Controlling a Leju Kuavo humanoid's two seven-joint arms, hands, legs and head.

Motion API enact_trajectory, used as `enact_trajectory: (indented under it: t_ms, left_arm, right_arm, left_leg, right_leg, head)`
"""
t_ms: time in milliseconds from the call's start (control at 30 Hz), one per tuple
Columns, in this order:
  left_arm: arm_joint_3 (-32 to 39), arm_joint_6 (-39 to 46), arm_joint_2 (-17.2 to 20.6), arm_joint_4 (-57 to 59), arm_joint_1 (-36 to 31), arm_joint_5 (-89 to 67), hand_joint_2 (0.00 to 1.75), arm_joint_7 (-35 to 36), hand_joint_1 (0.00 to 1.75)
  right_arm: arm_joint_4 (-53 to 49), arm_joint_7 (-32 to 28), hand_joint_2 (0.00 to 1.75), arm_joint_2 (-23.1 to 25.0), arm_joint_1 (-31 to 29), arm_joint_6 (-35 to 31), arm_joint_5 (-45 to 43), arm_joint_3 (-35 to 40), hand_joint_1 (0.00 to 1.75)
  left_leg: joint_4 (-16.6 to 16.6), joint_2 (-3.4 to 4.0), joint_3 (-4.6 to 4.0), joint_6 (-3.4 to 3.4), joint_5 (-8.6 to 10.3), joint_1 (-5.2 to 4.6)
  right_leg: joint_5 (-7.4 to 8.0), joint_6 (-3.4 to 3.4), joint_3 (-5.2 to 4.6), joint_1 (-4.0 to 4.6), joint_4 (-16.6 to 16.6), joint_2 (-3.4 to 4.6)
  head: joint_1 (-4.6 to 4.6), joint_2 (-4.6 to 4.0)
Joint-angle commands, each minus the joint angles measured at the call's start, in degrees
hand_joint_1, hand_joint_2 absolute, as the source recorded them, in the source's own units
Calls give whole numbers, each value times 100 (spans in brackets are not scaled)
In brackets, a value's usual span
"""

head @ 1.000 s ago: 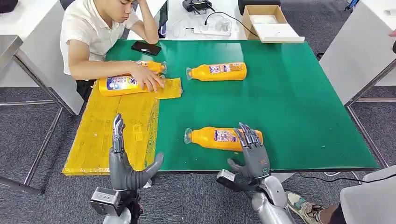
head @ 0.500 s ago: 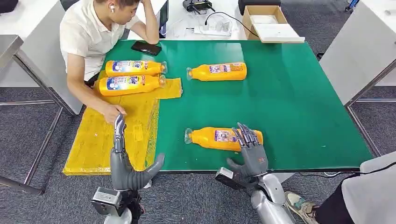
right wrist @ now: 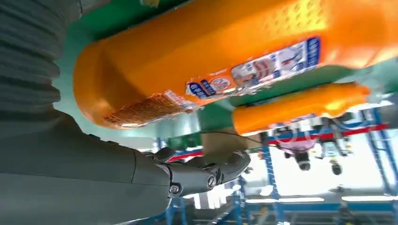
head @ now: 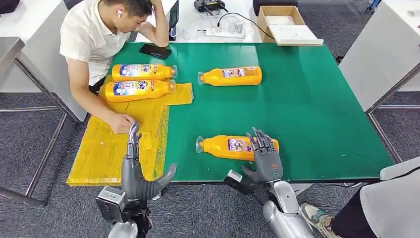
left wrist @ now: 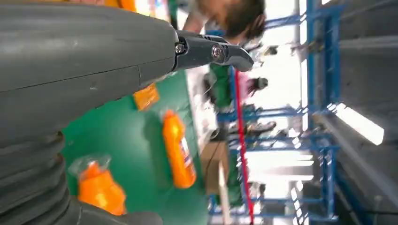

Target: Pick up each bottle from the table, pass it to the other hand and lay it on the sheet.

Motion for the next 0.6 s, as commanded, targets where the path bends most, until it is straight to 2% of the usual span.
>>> enact_trajectory:
  t_ms: [33, 167, 333, 600]
  left_arm:
    - [272, -1180, 139, 56, -2, 999, 175, 907, 0]
    - [289, -1424, 153, 68, -41, 1102, 175, 1098, 0]
    - [300, -1510, 149, 86, -44, 1182, 175, 1188, 0]
    - [378, -1966, 199, 127, 6, 1545, 175, 1514, 0]
  right_arm:
    - [689, 694, 175, -374, -432, 415, -393, 638, 0]
    - [1039, 792, 175, -401, -722, 641, -417, 707, 0]
    - [1047, 832, 175, -379, -781, 725, -417, 734, 0]
    - [1100, 1261, 175, -339, -914, 1455, -590, 818, 0]
  left_leg:
    - [-4, 10, 15, -6, -5, 2]
    - [-5, 18, 27, -12, -9, 5]
    - [-6, 13, 20, -10, -6, 4]
    - [-7, 19, 31, -11, -8, 5]
  right_leg:
    - [-3, -7, 14, 3, -4, 4]
    - [-4, -14, 25, 7, -6, 8]
    - [-2, -11, 18, 6, -5, 5]
    - [-4, -12, 27, 7, -7, 6]
  head:
    - [0, 0]
    - [0, 0]
    - [2, 0]
    - [0, 0]
